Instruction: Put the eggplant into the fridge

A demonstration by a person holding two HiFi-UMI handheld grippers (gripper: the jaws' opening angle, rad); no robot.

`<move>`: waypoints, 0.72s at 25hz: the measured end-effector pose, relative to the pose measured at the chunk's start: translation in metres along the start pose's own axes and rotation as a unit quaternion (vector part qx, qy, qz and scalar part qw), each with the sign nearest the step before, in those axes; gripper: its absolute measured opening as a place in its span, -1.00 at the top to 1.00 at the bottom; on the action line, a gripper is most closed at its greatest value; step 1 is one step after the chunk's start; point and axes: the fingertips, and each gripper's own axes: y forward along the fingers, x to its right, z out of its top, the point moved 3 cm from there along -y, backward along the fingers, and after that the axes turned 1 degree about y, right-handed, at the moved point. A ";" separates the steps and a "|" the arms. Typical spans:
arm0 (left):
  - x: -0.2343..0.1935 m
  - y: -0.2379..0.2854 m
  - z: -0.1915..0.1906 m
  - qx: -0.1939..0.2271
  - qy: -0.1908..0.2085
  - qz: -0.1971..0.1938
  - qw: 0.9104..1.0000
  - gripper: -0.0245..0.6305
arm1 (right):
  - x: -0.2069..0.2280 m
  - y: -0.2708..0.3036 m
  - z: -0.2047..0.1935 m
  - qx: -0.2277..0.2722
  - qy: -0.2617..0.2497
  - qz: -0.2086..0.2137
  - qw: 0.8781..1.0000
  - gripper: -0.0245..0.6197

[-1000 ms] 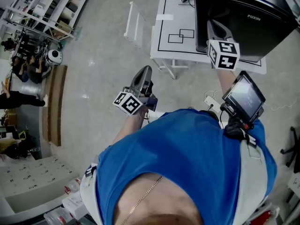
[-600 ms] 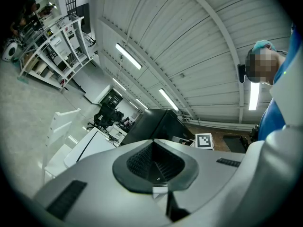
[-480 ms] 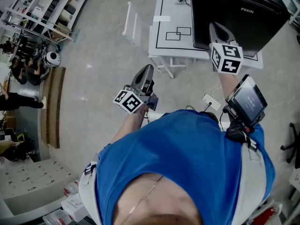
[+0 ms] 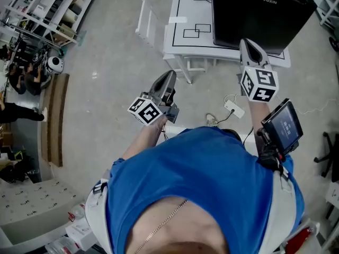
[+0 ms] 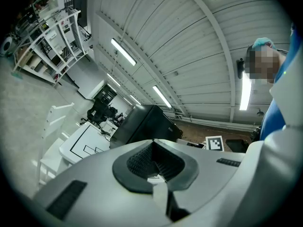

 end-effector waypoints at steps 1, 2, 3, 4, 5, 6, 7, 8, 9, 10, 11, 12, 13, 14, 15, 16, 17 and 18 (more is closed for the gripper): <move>-0.001 0.002 -0.001 -0.001 -0.003 -0.001 1.000 0.90 | 0.000 -0.003 -0.003 0.000 0.002 -0.001 1.000 0.91; 0.000 0.004 -0.003 -0.002 -0.006 -0.004 1.000 0.90 | 0.001 -0.007 -0.005 -0.001 0.004 -0.002 1.000 0.91; 0.002 0.006 -0.005 -0.002 -0.010 -0.006 1.000 0.90 | 0.002 -0.012 -0.008 -0.002 0.006 -0.005 1.000 0.91; 0.004 0.007 -0.008 -0.004 -0.012 -0.009 1.000 0.90 | 0.003 -0.018 -0.010 -0.003 0.008 -0.007 1.000 0.91; 0.007 0.007 -0.011 -0.006 -0.013 -0.011 1.000 0.90 | 0.004 -0.025 -0.012 -0.004 0.010 -0.010 1.000 0.91; 0.010 0.005 -0.014 -0.010 -0.012 -0.015 1.000 0.90 | 0.003 -0.034 -0.014 -0.005 0.011 -0.013 1.000 0.91; 0.015 -0.001 -0.018 -0.014 -0.011 -0.019 1.000 0.90 | 0.000 -0.046 -0.015 -0.007 0.013 -0.017 1.000 0.91; 0.022 -0.010 -0.020 -0.018 -0.010 -0.023 1.000 0.90 | -0.006 -0.061 -0.015 -0.008 0.014 -0.020 1.000 0.91; 0.031 -0.020 -0.021 -0.021 -0.011 -0.027 0.999 0.90 | -0.013 -0.077 -0.014 -0.009 0.015 -0.023 1.000 0.91; 0.037 -0.027 -0.021 -0.022 -0.013 -0.030 0.999 0.90 | -0.019 -0.090 -0.014 -0.010 0.015 -0.026 0.999 0.91; 0.040 -0.030 -0.021 -0.023 -0.014 -0.033 0.999 0.90 | -0.022 -0.097 -0.015 -0.011 0.016 -0.027 0.999 0.91; 0.041 -0.029 -0.021 -0.024 -0.015 -0.034 0.999 0.90 | -0.023 -0.100 -0.016 -0.012 0.018 -0.028 0.999 0.91; 0.040 -0.027 -0.022 -0.025 -0.014 -0.036 0.999 0.90 | -0.022 -0.100 -0.019 -0.014 0.020 -0.029 0.999 0.91; 0.039 -0.023 -0.023 -0.025 -0.014 -0.037 0.999 0.90 | -0.021 -0.100 -0.022 -0.015 0.021 -0.029 0.999 0.91; 0.038 -0.020 -0.024 -0.024 -0.014 -0.038 0.999 0.90 | -0.020 -0.099 -0.024 -0.016 0.023 -0.030 0.999 0.91; 0.037 -0.018 -0.025 -0.024 -0.013 -0.039 0.999 0.90 | -0.018 -0.099 -0.027 -0.016 0.024 -0.030 0.999 0.91; 0.036 -0.016 -0.026 -0.024 -0.012 -0.039 0.999 0.90 | -0.018 -0.098 -0.029 -0.017 0.025 -0.030 0.999 0.91; 0.035 -0.015 -0.028 -0.025 -0.011 -0.040 0.999 0.90 | -0.017 -0.099 -0.032 -0.017 0.025 -0.030 0.999 0.91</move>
